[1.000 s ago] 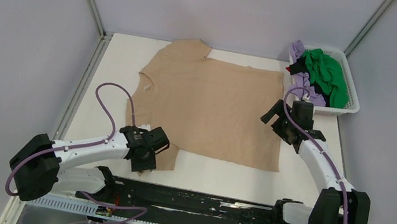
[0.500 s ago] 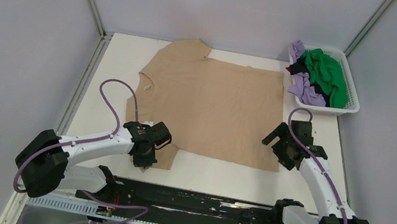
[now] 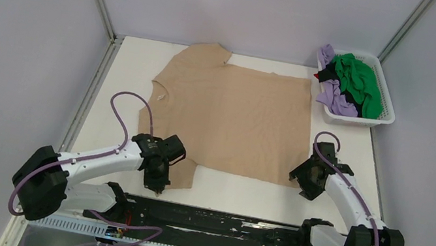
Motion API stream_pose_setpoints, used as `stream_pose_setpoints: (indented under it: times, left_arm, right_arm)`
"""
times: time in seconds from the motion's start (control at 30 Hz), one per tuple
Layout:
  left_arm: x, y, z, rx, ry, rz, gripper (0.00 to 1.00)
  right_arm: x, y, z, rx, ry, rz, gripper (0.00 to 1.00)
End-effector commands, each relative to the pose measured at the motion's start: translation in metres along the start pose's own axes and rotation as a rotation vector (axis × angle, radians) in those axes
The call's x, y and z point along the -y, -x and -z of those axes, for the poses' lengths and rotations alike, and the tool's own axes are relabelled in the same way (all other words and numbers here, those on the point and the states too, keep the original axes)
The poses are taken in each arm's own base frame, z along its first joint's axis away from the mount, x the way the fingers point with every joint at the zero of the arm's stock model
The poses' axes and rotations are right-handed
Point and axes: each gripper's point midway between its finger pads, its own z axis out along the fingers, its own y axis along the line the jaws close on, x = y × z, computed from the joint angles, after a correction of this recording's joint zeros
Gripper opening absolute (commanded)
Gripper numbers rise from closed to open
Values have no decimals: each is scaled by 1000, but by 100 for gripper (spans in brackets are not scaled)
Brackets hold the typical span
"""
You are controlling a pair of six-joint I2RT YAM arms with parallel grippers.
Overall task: Fold and stack the t-shirts
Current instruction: Grab the side of the flattened tshirt closest away from the robot with both arms
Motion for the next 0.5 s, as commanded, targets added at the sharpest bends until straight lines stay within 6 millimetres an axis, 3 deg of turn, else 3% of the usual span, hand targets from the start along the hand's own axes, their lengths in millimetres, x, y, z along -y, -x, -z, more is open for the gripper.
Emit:
stream_pose_setpoints:
  times: [0.0,0.3,0.37,0.47]
  left_arm:
    - [-7,-17,5,-57,4,-9,0]
    - [-13,-27,9,-83,12,13,0]
    - [-15,-30,9,-92,22,15,0]
    - [-17,-34,9,-107,30,30,0]
  right_arm:
    - [1,11,-5,56,-22,-27,58]
    - [6,27,-14,133,-72,-49,50]
    - [9,31,-15,155,-91,-62,43]
    - [8,29,-14,148,-79,-74,22]
